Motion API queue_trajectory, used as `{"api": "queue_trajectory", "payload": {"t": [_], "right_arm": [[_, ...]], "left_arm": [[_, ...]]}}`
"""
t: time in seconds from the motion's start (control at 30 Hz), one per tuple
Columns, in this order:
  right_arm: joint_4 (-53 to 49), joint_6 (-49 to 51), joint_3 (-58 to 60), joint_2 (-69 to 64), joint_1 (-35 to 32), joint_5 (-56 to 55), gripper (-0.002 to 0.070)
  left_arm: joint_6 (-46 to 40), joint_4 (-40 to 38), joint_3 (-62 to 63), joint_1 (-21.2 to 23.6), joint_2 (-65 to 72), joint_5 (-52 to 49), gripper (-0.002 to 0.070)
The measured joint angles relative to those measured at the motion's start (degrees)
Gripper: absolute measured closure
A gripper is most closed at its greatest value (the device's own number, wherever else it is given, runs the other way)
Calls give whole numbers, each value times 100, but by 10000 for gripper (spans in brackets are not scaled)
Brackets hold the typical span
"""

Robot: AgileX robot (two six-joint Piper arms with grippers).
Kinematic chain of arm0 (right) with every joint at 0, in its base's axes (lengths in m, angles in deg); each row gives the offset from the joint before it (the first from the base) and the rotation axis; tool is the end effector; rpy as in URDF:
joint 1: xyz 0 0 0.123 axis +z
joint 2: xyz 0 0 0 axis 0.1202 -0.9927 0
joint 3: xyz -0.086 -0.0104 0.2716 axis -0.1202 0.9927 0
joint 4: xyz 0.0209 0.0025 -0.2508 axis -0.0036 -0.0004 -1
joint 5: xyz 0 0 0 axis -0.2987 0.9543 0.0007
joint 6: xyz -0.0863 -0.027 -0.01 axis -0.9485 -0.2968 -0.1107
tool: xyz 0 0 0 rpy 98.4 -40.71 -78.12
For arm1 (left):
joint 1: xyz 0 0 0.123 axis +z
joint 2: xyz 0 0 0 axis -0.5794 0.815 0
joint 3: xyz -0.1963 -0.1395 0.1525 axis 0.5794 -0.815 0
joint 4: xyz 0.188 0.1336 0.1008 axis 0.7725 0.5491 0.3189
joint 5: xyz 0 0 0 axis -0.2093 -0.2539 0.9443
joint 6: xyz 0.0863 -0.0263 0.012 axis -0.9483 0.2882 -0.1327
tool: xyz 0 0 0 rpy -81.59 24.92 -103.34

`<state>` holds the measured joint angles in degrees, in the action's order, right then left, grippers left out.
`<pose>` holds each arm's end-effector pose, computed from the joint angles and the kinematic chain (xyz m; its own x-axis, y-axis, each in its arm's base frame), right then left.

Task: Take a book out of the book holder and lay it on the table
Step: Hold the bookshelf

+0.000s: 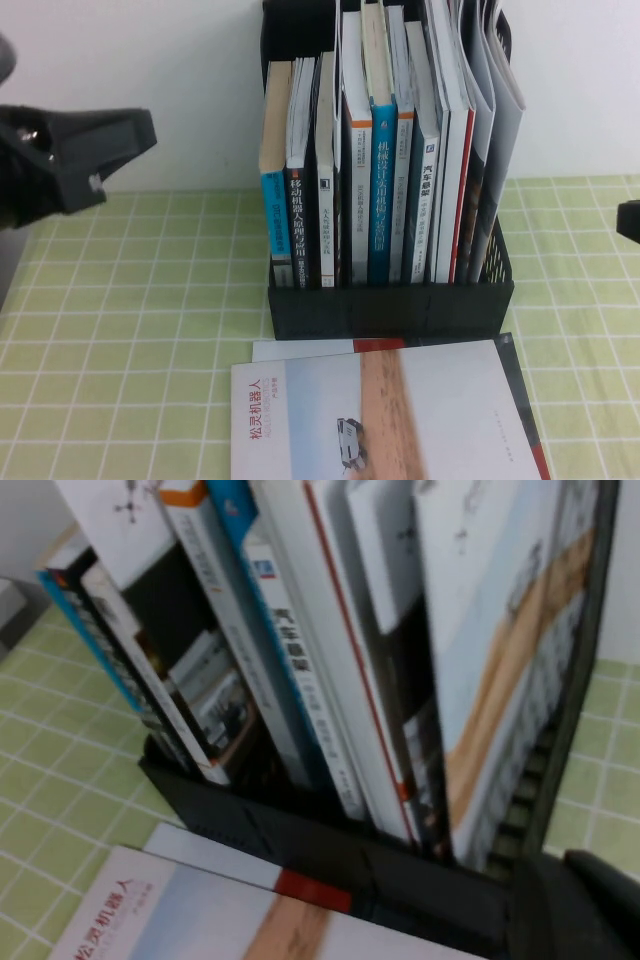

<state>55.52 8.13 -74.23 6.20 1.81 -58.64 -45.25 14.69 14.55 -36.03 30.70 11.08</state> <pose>0.2056 0.0589 0.3221 -0.4721 -0.0478 -0.8803 -0.3921 0.9057 0.1612 0.1893 -0.0582 0.3927 -0.3590 -0.1607 -0.9194 0.5440 0.7644 -0.3461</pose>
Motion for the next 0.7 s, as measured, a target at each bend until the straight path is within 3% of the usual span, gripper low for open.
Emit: {"api": "queue_trajectory", "payload": {"t": [0.23, 0.4, 0.57, 0.7], "right_arm": [[1939, -2237, 0, -441, 5, -172, 675], [3195, -3386, 0, -561, 5, -333, 615], [4279, -4290, 0, -647, 5, -480, 465], [4723, -4707, 0, -825, 5, -479, 366]], "left_arm": [[-560, -144, 1115, -239, 1415, -83, 678], [-582, 474, 2070, -1246, 2199, 210, 678], [-561, 1401, 2968, -2417, 2922, 627, 678], [-552, 1857, 3633, -3033, 3490, 806, 678]]}}
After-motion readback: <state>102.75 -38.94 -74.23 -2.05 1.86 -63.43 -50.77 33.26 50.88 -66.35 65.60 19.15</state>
